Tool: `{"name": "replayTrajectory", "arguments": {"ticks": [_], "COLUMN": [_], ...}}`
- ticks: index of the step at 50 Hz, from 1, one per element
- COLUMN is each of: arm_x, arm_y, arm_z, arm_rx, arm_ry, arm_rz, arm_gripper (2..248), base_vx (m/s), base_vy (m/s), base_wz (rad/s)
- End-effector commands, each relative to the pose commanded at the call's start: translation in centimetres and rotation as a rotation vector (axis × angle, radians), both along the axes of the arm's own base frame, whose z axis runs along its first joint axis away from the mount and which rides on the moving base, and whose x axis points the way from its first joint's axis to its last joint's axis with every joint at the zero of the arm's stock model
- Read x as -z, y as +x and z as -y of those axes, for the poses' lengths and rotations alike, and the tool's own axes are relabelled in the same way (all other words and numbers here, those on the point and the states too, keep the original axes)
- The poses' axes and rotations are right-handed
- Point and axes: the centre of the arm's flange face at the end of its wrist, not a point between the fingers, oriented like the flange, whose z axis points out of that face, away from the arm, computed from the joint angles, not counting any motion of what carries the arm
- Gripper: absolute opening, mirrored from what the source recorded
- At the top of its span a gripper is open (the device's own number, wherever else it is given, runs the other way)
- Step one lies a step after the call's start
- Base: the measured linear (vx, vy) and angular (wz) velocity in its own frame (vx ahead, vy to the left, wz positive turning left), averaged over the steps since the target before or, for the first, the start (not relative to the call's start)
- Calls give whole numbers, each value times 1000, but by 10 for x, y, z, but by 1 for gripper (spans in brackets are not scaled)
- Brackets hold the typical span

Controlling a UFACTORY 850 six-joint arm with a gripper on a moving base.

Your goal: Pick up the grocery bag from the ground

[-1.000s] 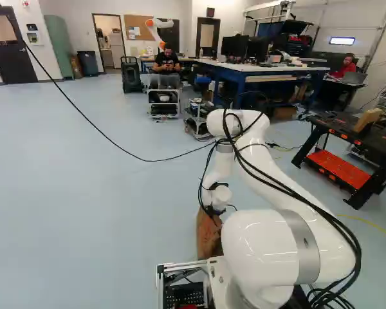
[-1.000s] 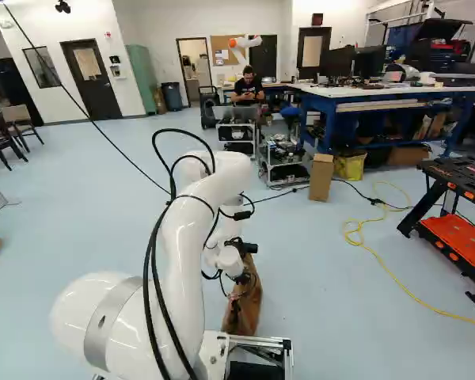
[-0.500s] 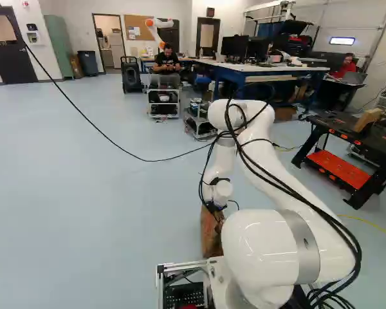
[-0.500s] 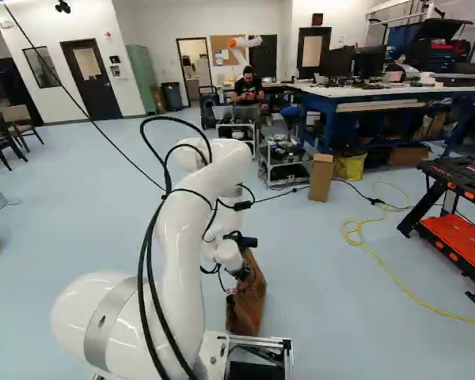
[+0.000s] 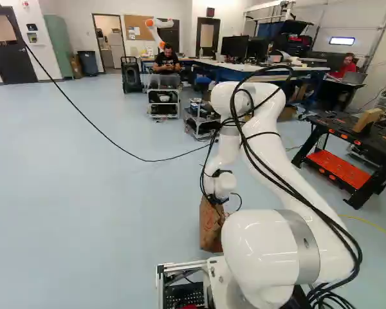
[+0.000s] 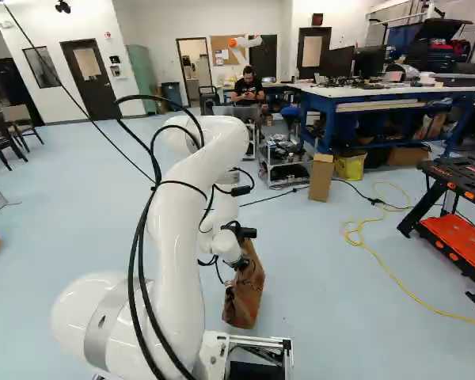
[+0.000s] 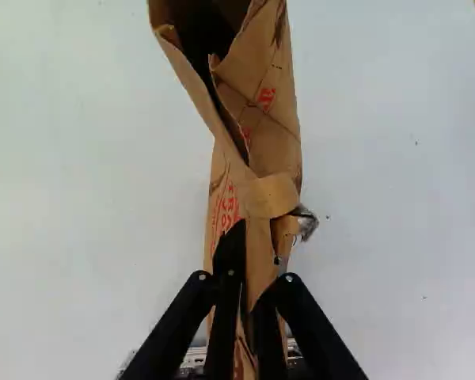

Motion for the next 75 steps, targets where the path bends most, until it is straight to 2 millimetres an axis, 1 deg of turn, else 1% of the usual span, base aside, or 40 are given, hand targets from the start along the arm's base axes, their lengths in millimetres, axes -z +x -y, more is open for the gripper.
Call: {"name": "replayTrajectory", "arguments": {"ticks": [39,75], "arm_x": [-103,-189], "arm_y": [-18,-42], "arm_z": [-2,-5], "arm_rx": [0,0], "arm_ry": [-13,-31], "arm_rz": [112,259], "arm_gripper": [22,22], "base_vx": [0,0], "base_vy": [0,0], "base_wz": [0,0]}}
